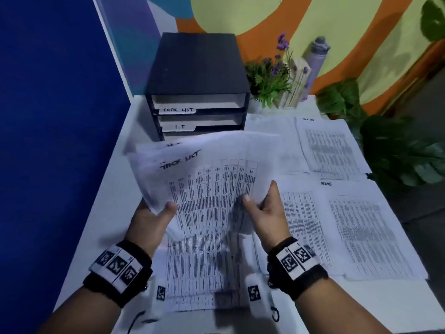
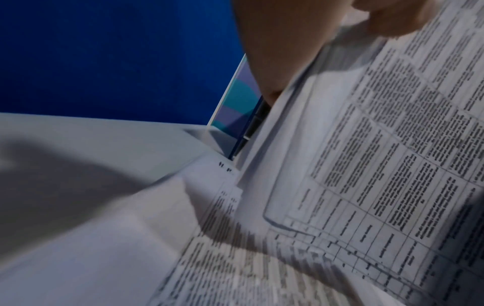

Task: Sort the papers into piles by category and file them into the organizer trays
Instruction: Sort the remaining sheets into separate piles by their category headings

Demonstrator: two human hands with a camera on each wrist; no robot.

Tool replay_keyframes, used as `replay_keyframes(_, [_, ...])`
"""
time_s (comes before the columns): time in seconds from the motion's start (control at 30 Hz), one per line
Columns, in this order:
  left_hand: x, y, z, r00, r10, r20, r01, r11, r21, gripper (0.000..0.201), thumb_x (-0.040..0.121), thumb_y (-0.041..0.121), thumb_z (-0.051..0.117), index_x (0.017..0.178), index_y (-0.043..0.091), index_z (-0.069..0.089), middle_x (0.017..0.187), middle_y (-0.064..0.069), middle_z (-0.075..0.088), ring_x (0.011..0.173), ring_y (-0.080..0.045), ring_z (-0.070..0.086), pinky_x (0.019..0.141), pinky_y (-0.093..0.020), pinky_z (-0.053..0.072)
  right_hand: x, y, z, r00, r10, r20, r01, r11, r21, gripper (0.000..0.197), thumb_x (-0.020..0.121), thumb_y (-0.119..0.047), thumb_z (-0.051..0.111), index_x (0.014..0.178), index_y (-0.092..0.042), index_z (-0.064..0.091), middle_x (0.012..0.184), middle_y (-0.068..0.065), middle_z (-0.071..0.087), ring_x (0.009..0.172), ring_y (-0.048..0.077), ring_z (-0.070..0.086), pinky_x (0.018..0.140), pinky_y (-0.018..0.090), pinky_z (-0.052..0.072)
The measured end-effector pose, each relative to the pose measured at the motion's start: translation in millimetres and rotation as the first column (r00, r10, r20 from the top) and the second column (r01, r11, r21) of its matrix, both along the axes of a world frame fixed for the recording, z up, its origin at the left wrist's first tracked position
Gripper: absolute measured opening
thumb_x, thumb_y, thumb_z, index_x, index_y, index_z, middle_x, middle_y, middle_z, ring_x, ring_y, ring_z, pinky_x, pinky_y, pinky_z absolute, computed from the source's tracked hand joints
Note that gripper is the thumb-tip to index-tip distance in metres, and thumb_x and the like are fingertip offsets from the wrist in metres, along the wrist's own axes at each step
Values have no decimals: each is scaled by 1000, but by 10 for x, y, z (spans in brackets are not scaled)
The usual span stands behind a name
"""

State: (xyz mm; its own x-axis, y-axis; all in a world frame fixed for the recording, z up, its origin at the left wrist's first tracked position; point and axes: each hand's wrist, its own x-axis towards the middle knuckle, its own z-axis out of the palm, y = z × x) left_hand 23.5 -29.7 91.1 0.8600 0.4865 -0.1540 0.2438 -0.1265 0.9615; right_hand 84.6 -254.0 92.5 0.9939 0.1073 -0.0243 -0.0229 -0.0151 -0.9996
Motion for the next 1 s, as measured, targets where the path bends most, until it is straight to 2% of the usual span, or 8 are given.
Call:
replay_keyframes(0.1, [50,-58,23,996,83,22,-82,996,-28,23,85,9,70,105,11,59,92,9,64,97,-18,59,85,-23,39,-85,30,-2,997,60,45,-58,997,-52,35,89,-2,61,108,-26,44,89,-2,63,69,1,60,63,25,55])
replay_keyframes(0.27, [-35,-130,-518,981,28,-192,-29,1000,-4,76,63,62,78,114,8,61,111,-7,68,106,-29,62,98,-46,48,-268,-78,-425,962,203,-183,-240,948,-210,36,91,-8,52,111,-33,33,94,5,64,68,5,63,56,26,53])
replay_keyframes(0.37, [58,-231,-641,954,58,-293,-51,998,29,70,74,64,63,113,6,59,111,-12,67,108,-35,62,96,-49,49,-200,-178,-491,954,204,-220,-259,931,-258,25,91,-14,55,100,-28,36,84,5,61,63,0,60,55,19,50])
replay_keyframes(0.47, [325,-427,-387,977,78,-196,-69,996,54,44,88,44,60,115,10,57,110,-13,66,106,-36,62,95,-52,49,12,-357,-432,978,29,-208,-86,958,-274,16,93,-16,57,102,-24,48,86,3,67,69,7,65,61,26,57])
replay_keyframes(0.53, [548,-575,-240,989,94,-115,-89,995,48,22,94,24,60,110,10,59,101,-10,66,99,-32,63,90,-42,50,194,-521,-396,964,-74,-254,33,986,-163,21,92,-17,61,109,-25,52,97,5,68,77,11,66,67,24,56])
replay_keyframes(0.67, [985,-1013,-76,998,52,-42,-53,998,-19,25,94,19,60,118,9,59,104,-3,66,103,-26,63,87,-32,47,524,-809,-325,876,-94,-472,195,966,169,22,94,-18,60,115,-17,55,105,13,70,80,28,70,71,39,59])
replay_keyframes(0.83, [1307,-1567,-87,967,-253,-11,241,936,-257,32,99,21,51,130,28,48,122,6,64,111,-15,62,96,-38,49,1013,-1414,-233,846,-379,-374,406,914,-7,9,94,-4,53,99,-9,59,68,2,59,43,13,55,47,26,50])
replay_keyframes(1.0, [1344,-1697,-432,900,-370,-232,385,923,23,48,96,17,55,142,24,39,142,3,46,124,-13,47,103,-29,37,1494,-2263,-300,737,-557,-383,593,805,-27,10,93,-2,52,96,-10,57,81,9,58,55,22,54,46,20,53])
